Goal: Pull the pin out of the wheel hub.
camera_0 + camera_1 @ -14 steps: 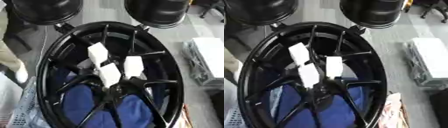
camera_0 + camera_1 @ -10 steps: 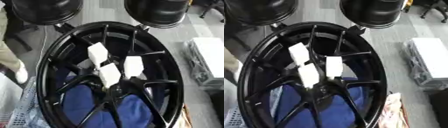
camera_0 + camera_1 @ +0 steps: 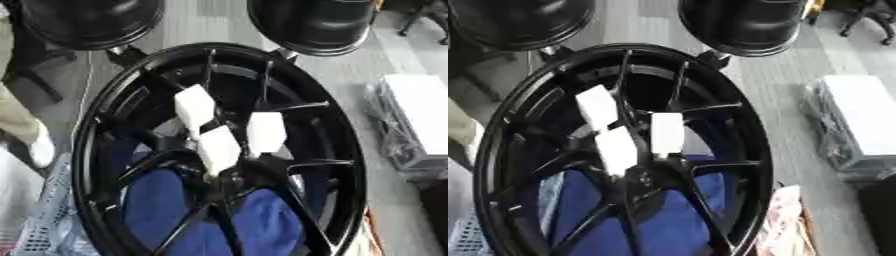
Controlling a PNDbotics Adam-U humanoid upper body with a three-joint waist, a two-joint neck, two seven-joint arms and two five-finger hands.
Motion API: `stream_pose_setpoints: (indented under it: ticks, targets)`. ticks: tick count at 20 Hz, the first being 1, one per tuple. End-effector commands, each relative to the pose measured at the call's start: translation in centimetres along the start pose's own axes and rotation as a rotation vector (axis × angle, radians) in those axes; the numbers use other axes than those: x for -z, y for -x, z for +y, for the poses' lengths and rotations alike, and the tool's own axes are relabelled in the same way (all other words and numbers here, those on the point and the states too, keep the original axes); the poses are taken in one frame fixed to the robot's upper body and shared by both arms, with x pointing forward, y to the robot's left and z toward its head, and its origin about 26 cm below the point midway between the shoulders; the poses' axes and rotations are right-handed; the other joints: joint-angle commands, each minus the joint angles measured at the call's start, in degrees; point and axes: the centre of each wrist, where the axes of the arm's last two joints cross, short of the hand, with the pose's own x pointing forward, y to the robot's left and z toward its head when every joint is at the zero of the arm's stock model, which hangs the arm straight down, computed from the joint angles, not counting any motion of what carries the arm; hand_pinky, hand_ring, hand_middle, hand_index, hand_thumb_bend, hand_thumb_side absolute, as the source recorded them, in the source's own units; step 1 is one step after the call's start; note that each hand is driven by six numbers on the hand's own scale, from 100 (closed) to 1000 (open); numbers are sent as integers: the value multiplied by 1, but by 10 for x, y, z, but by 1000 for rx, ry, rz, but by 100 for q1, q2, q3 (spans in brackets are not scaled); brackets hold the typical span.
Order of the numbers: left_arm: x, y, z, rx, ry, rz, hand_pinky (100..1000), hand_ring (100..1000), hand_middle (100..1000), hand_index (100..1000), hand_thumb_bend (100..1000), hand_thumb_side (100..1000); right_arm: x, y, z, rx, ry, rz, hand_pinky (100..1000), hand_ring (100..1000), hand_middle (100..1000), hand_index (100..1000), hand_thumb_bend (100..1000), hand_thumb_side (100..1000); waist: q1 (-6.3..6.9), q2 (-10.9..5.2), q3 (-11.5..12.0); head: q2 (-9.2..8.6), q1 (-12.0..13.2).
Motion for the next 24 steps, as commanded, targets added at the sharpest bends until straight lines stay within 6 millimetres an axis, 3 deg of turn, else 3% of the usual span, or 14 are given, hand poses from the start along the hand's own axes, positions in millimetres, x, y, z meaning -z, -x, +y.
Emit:
stream_pose_setpoints:
  ticks: [1, 10, 13, 24]
  targets:
    - [4, -8, 2, 22, 20, -28, 768, 734, 780, 739, 289, 798, -1, -5, -12, -28, -30, -67, 871, 839, 780, 848, 105, 377, 15, -152, -2, 3, -20]
    - [3, -9, 0, 23, 41, -20, 768, 734, 780, 738, 285, 803, 14, -22, -15, -74, -112, -278, 875, 842, 792, 850, 150, 387, -32, -151, 8, -40, -26]
    - [3, -8, -1, 23, 47, -18, 768, 734, 780, 738, 282, 806, 19, -28, -15, -116, -123, -349, 883, 847, 804, 855, 205, 366, -34, -144, 9, -48, -27]
    - [2, -8, -2, 19, 60, -6, 768, 739, 779, 738, 276, 813, 31, -43, -11, -140, -135, -539, 878, 844, 799, 854, 187, 382, -8, -118, -35, -76, -25]
